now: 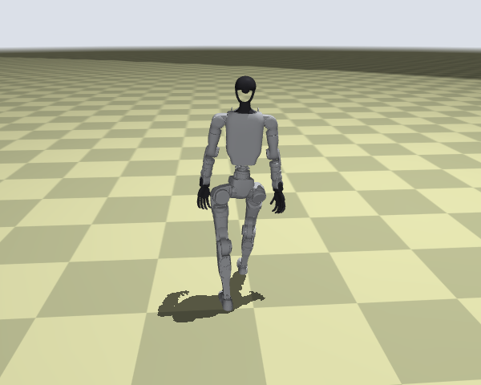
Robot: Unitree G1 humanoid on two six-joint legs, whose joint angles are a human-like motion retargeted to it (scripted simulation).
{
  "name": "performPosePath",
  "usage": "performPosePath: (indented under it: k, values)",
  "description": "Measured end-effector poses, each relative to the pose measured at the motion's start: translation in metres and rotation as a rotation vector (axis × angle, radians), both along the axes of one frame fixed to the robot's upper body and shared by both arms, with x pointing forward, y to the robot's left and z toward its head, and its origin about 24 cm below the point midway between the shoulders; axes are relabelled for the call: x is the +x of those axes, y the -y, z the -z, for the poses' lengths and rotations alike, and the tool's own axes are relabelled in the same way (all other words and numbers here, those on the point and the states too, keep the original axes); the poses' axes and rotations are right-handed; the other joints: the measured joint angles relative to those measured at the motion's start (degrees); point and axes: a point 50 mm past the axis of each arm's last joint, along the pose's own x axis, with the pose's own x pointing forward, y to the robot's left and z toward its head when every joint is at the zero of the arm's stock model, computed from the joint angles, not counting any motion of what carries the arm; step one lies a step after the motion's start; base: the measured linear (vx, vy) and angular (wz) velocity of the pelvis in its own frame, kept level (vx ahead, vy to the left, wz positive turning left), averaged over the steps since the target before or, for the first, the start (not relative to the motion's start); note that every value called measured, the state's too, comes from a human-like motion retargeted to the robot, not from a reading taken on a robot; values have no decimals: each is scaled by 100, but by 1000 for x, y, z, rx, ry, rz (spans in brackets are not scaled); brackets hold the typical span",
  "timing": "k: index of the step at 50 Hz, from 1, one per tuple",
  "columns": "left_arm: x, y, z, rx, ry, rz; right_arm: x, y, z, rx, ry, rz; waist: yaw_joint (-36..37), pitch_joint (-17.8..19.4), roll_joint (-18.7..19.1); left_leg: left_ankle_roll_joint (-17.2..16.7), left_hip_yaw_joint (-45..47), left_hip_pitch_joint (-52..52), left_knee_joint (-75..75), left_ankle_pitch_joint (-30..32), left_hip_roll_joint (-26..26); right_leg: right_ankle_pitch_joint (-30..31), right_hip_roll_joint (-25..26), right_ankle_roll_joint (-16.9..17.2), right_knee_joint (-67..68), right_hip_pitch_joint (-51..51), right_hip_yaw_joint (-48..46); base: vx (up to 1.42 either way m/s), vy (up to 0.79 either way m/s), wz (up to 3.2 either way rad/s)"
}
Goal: Upper body actions
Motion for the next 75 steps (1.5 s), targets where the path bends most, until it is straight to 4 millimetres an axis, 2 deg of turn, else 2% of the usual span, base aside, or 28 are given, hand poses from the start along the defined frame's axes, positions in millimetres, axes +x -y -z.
performPosePath:
  k: [2,4,7,10,15,20,22,25,28,30,32,35,40,45,50,53,57,60,64,65,67,68,71,75]
  values:
    - [7,-4,-2,25,30,41,4,-2,0,0,19,-28,-28,58,-48,86,-94,-25,-140,52,-118,-195,-164,180,-137,22,-465,-51,25,-24]
    - [12,-12,-4,72,68,66,6,-4,0,2,31,-54,84,145,-78,132,187,-75,-282,174,-94,-400,-229,293,-219,31,-805,-48,19,-68]
    - [5,-18,-4,122,102,64,1,-2,0,-9,38,-90,252,217,-57,247,351,-157,-443,343,-111,-556,-269,353,-183,60,-1175,-53,22,-56]
    - [-10,-20,-2,122,96,1,-8,5,-1,-53,24,-122,167,287,27,288,402,-323,-476,485,-48,-605,-282,176,187,150,-1106,-38,16,-6]
    - [-45,-23,1,105,-27,-139,-32,15,-4,-113,-59,-66,206,327,181,286,555,-600,-471,652,86,-923,141,-13,1116,318,-78,-33,11,-26]
    - [-86,-26,2,140,-132,-178,-68,18,-7,-92,-197,54,443,203,340,265,674,-809,-449,785,247,-1312,306,-416,1561,1078,-509,-25,1,-34]
    - [-99,-26,1,148,-162,-189,-76,19,-8,-90,-223,81,548,164,381,257,742,-866,-437,827,290,-1432,400,-588,1661,1417,-605,-22,-1,-40]
    - [-114,-24,1,153,-201,-201,-80,20,-9,-95,-236,92,658,101,415,247,797,-958,-410,878,307,-1403,591,-703,1741,1785,-471,-29,-4,-35]
    - [-126,-21,0,162,-227,-217,-71,17,-7,-92,-213,67,760,26,343,252,841,-1154,-336,975,207,-1140,777,-515,1611,2148,-209,-23,-4,-38]
    - [-130,-21,0,176,-235,-217,-61,15,-6,-90,-183,41,779,-10,265,270,828,-1302,-266,1051,81,-1175,812,-395,1225,2252,63,-43,-15,-27]
    - [-129,-24,-1,190,-239,-194,-47,12,-4,-84,-137,10,864,-44,171,279,893,-1515,-160,1139,-27,-1272,749,-308,749,2301,230,-42,-14,-42]
    - [-119,-29,-1,215,-235,-145,-20,6,-1,-72,-46,-34,986,13,153,210,917,-1891,52,1315,-5,-1436,644,-440,414,2254,-9,-46,-16,-22]
    - [-105,-36,-2,232,-208,-17,21,3,-3,-68,75,-120,826,166,203,84,910,-2146,-62,1666,20,-1440,812,-713,2,2119,80,-44,-12,17]
    - [-87,-47,-5,287,-242,163,41,7,-6,-77,126,-104,661,268,278,13,993,-2202,-390,1576,-19,-1249,823,-872,-274,1954,-143,-41,-4,50]
    - [-54,-60,-10,320,-283,382,33,14,-7,-54,97,12,636,417,288,-152,999,-2204,-170,1399,-59,-1117,742,-973,-298,1751,-361,-34,2,57]
    - [-44,-63,-12,341,-241,400,21,19,-7,-48,32,40,661,400,282,-226,835,-2128,214,1249,-34,-1066,646,-972,-248,1597,-423,-22,8,26]
    - [-53,-60,-9,319,-186,262,2,23,-7,-72,-56,31,655,285,224,-367,793,-1887,658,929,109,-988,509,-927,-226,1444,-393,-16,13,2]
    - [-71,-53,-6,275,-201,88,-12,22,-6,-76,-104,22,641,183,169,-425,929,-1560,784,685,306,-942,440,-893,-196,1350,-329,-9,16,-10]
    - [-92,-37,-3,198,-252,-131,-27,18,-5,-52,-149,32,504,116,233,-738,910,-1034,560,404,560,-916,474,-859,-161,1307,-387,-4,14,6]
    - [-96,-33,-2,182,-257,-173,-31,17,-5,-45,-157,37,467,102,255,-752,906,-925,445,300,603,-914,487,-847,-152,1306,-412,-7,25,11]
    - [-99,-26,0,166,-248,-229,-37,16,-4,-36,-169,48,410,110,291,-576,616,-789,157,277,488,-906,502,-812,-131,1335,-453,-5,23,12]
    - [-100,-22,1,163,-240,-244,-39,15,-4,-34,-174,54,373,119,300,-440,363,-732,57,294,350,-895,484,-787,-118,1347,-484,-7,25,26]
    - [-92,-16,3,161,-202,-237,-42,14,-4,-32,-177,69,291,173,346,-324,800,-658,-169,415,494,-877,431,-711,-5,1302,-571,-14,32,19]
    - [-75,-15,5,177,-95,-140,-40,11,-3,-23,-156,54,507,205,298,-180,818,-601,-386,410,322,-821,318,-534,365,1017,-303,-11,25,-49]
